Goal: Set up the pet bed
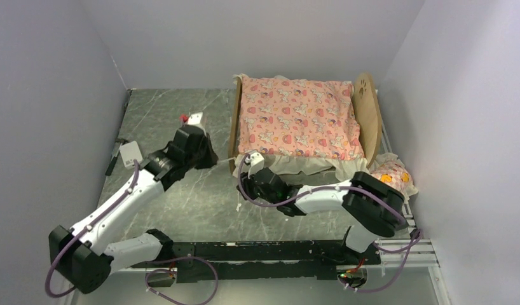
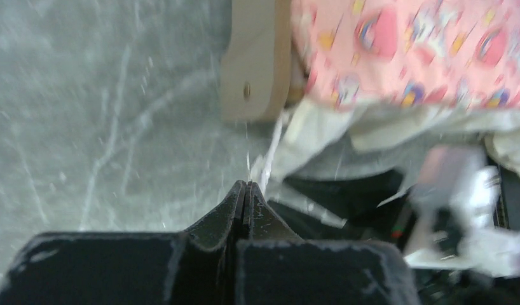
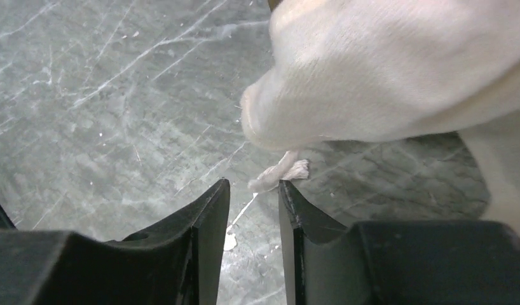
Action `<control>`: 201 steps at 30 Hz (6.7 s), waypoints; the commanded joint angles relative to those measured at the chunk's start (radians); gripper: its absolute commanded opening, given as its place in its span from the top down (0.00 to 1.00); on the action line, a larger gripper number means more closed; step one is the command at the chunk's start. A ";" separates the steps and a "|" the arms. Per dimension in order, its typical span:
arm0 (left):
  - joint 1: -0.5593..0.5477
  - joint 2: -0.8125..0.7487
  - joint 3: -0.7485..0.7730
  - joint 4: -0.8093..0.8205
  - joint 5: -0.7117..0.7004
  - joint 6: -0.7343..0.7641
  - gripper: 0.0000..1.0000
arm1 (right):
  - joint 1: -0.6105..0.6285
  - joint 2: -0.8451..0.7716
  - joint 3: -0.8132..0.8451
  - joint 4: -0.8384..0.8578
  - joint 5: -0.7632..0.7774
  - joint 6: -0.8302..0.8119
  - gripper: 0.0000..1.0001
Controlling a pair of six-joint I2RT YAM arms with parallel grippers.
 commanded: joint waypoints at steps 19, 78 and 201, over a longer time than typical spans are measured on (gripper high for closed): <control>-0.110 -0.066 -0.277 0.141 0.162 -0.148 0.25 | -0.212 -0.709 -0.008 -0.661 0.378 -0.097 0.27; -0.109 0.182 0.209 -0.198 -0.090 0.052 0.24 | -0.849 -0.638 0.471 -1.073 0.316 -0.245 0.19; 0.594 0.314 0.039 -0.064 0.895 0.067 0.83 | -0.814 0.168 0.614 -0.437 -0.721 0.420 0.17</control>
